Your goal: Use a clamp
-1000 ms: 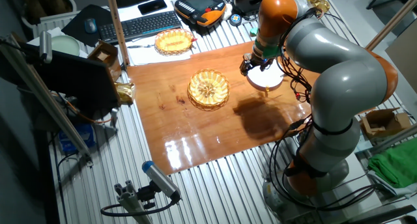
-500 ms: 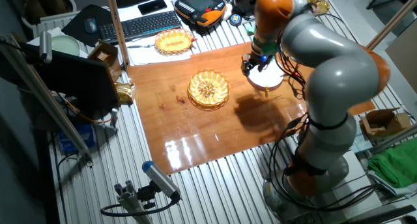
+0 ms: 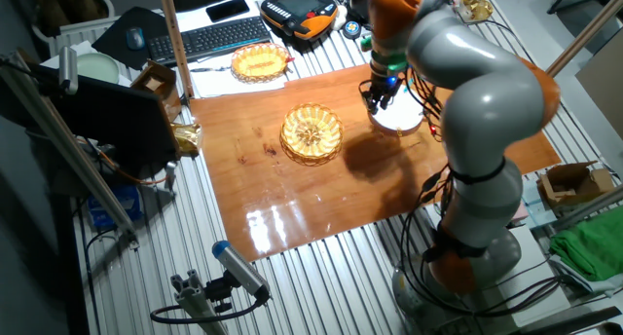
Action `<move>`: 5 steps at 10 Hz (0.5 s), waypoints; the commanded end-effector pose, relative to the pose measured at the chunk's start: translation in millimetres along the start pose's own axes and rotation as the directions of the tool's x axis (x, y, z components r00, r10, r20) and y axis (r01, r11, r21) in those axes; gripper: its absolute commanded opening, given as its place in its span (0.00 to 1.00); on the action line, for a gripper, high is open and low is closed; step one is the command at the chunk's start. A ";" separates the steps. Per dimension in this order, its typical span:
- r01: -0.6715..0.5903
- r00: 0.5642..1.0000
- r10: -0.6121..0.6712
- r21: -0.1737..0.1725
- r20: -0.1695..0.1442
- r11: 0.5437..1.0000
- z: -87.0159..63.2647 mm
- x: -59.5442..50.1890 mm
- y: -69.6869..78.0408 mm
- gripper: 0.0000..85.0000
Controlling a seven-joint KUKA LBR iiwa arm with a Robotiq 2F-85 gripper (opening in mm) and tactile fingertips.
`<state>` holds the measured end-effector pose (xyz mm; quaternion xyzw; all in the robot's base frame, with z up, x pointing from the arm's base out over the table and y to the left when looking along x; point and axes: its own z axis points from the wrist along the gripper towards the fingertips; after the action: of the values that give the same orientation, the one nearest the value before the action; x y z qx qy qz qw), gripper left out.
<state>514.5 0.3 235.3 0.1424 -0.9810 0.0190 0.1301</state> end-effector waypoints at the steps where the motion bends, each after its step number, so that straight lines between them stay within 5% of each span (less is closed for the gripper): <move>1: 0.135 0.991 -0.135 0.033 -0.002 0.990 -0.4 0.1 -0.2 0.01; 5: 0.143 0.990 -0.142 0.037 -0.004 0.989 -0.2 0.2 0.2 0.01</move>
<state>514.3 0.6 235.5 0.2144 -0.9679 0.0278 0.1284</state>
